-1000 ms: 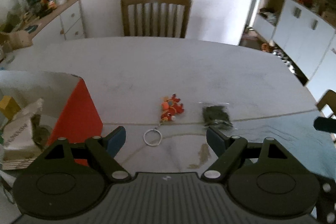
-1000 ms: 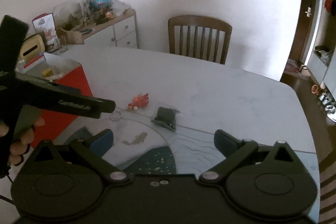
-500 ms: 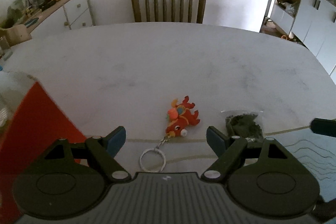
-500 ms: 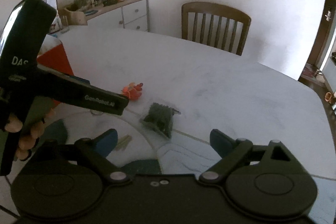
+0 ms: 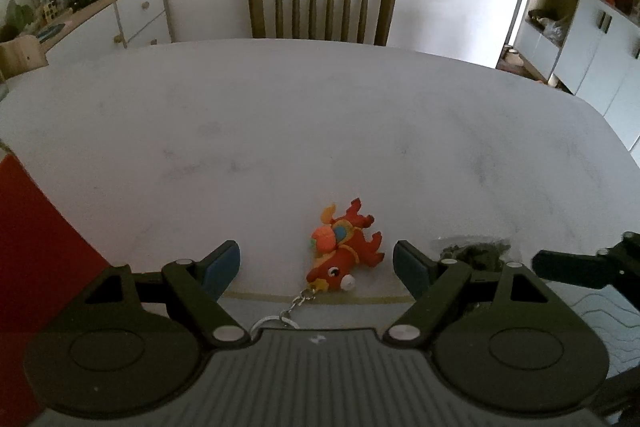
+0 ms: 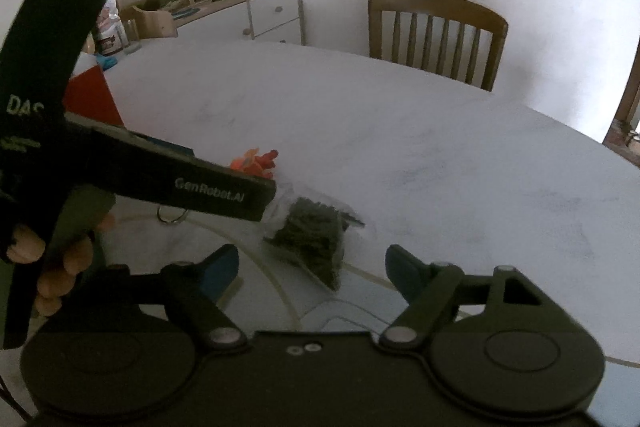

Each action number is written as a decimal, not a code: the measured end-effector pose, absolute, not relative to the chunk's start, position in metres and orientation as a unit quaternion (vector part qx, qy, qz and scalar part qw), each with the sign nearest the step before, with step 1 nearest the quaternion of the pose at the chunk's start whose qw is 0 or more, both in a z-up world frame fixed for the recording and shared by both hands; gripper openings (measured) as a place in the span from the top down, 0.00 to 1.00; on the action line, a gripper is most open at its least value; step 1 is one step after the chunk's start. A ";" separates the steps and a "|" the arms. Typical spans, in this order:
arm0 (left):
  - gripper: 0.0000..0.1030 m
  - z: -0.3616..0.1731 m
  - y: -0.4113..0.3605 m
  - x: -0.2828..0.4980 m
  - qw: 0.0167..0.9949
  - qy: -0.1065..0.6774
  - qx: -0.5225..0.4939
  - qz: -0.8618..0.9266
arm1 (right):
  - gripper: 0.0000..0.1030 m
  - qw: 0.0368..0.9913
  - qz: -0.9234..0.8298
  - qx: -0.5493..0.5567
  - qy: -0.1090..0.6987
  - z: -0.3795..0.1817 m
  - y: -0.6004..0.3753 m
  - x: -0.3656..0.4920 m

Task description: Organize objects

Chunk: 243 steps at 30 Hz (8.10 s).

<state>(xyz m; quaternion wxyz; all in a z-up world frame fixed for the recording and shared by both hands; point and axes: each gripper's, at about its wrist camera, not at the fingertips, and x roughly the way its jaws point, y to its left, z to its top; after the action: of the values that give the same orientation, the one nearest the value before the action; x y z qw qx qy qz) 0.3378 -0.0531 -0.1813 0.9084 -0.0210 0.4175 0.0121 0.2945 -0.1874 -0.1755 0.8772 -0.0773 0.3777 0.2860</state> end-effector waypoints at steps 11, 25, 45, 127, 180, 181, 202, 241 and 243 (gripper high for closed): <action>0.36 -0.185 -0.061 0.331 0.917 0.398 0.001 0.007 | 0.29 0.880 0.289 -0.074 0.369 -0.183 -0.179 0.300; 0.62 -0.181 -0.059 0.333 0.917 0.398 -0.014 -0.008 | 0.74 0.887 0.275 -0.075 0.363 -0.179 -0.182 0.298; 0.62 -0.127 -0.056 0.281 0.917 0.397 -0.034 -0.034 | 0.86 0.903 0.238 -0.011 0.358 -0.136 -0.219 0.254; 0.62 -0.089 0.258 0.242 0.886 0.463 -0.003 0.014 | 0.86 0.871 0.289 -0.136 0.373 -0.075 0.076 0.150; 0.29 -0.025 0.234 0.150 0.934 0.357 -0.021 -0.014 | 0.19 0.898 0.287 -0.009 0.334 -0.024 0.033 0.119; 0.29 -0.024 0.234 0.147 0.934 0.355 -0.022 -0.013 | 0.17 0.899 0.287 -0.005 0.331 -0.023 0.031 0.118; 0.05 -0.010 0.229 0.107 0.942 0.331 -0.053 -0.023 | 0.01 0.909 0.295 0.025 0.294 -0.007 0.018 0.092; 0.05 -0.007 0.197 0.084 0.948 0.315 -0.031 -0.015 | 0.01 0.917 0.257 0.054 0.301 -0.021 -0.013 0.072; 0.05 -0.005 0.196 0.085 0.948 0.315 -0.031 -0.017 | 0.01 0.918 0.252 0.055 0.302 -0.021 -0.016 0.072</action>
<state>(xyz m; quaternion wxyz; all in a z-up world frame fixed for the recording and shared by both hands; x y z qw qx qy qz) 0.0850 0.1965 -0.0055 0.9484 -0.0310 0.3151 -0.0169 0.0715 -0.0156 -0.0214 0.9177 0.0550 0.3024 0.2517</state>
